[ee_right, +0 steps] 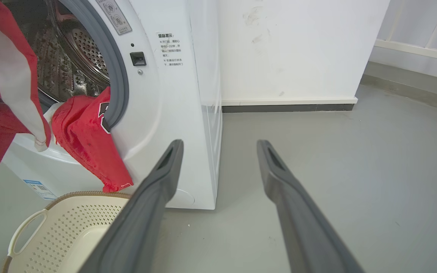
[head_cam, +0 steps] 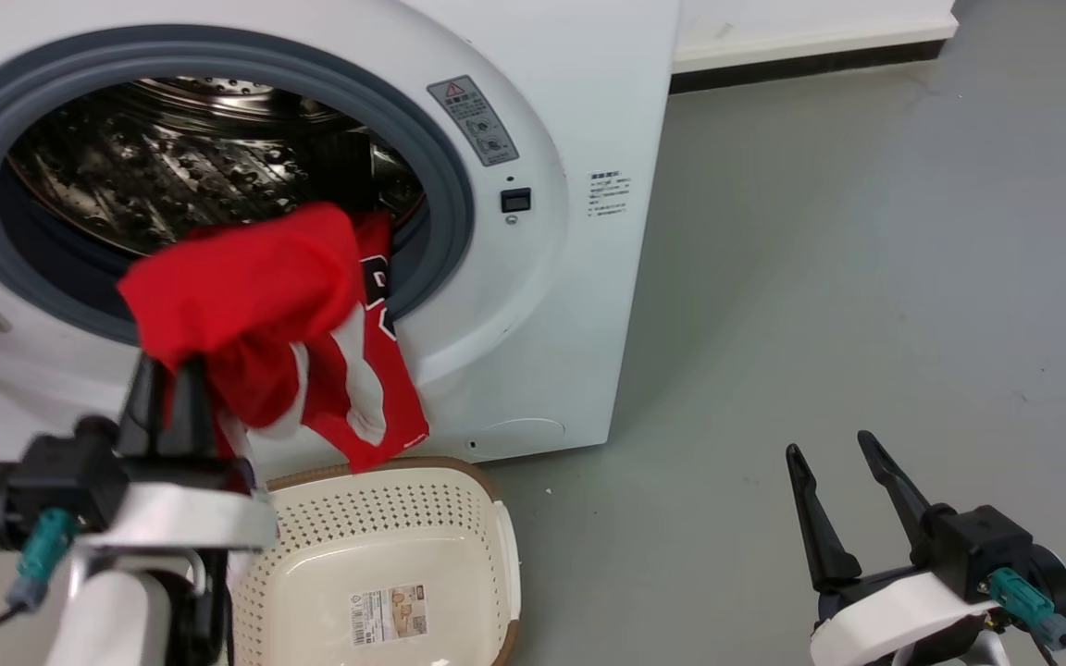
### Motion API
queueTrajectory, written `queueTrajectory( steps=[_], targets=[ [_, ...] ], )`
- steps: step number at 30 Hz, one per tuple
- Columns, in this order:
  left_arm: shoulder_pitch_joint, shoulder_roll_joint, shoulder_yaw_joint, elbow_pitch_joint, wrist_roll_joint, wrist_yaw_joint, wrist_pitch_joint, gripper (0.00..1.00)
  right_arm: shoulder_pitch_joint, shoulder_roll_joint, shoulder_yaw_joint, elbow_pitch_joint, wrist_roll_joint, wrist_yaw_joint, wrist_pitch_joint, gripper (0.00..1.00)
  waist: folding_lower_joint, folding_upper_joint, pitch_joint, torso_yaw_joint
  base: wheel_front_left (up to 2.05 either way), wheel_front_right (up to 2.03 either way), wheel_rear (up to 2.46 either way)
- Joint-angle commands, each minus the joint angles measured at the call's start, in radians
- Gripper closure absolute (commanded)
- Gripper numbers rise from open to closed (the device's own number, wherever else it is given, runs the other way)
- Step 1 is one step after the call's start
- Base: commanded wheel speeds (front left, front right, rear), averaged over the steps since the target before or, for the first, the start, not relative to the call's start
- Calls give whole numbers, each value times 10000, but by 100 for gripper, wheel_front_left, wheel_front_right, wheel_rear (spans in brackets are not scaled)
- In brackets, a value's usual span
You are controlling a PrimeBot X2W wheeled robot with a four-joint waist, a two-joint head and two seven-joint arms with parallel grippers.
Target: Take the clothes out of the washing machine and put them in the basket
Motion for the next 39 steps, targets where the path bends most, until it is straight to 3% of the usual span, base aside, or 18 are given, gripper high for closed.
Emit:
queueTrajectory(
  steps=[1, 7, 16, 22, 23, 26, 39],
  targets=[
    [499, -143, -141, -295, 38, 35, -24, 100, 108, 17, -35, -91, -55, -7, 54, 0, 2, 0, -88, 216, 0, 0, 0],
    [1661, -491, -510, -634, -34, 132, 50, 100, 208, 17, -100, -295, -143, -7, 239, 0, 2, 0, -13, 489, 0, 0, 0],
    [2213, -809, -924, 733, -225, -19, 57, 100, 25, 17, -31, -667, -256, -7, 398, 0, 2, 0, 764, 544, 0, 0, 0],
    [1337, -890, -886, 2399, -388, -371, -2, 100, -394, 19, 28, -964, -354, -7, 402, 0, 2, 0, 1991, 428, 0, 0, 0],
    [701, -896, -808, 3352, -350, -543, -28, 100, -660, 20, 109, -1068, -381, -7, 355, 0, 2, 0, 2682, 314, 0, 0, 0],
    [-19, -823, -644, 4223, -336, -715, -39, 100, -934, 20, 218, -1210, -389, -7, 319, 0, 2, 0, 3384, 175, 0, 0, 0],
    [-2887, -426, -1, 7998, -255, -1138, -24, 100, -1808, 20, 679, -1339, -232, -7, -50, 0, 2, 0, 5763, -490, 0, 0, 0]
  ],
)
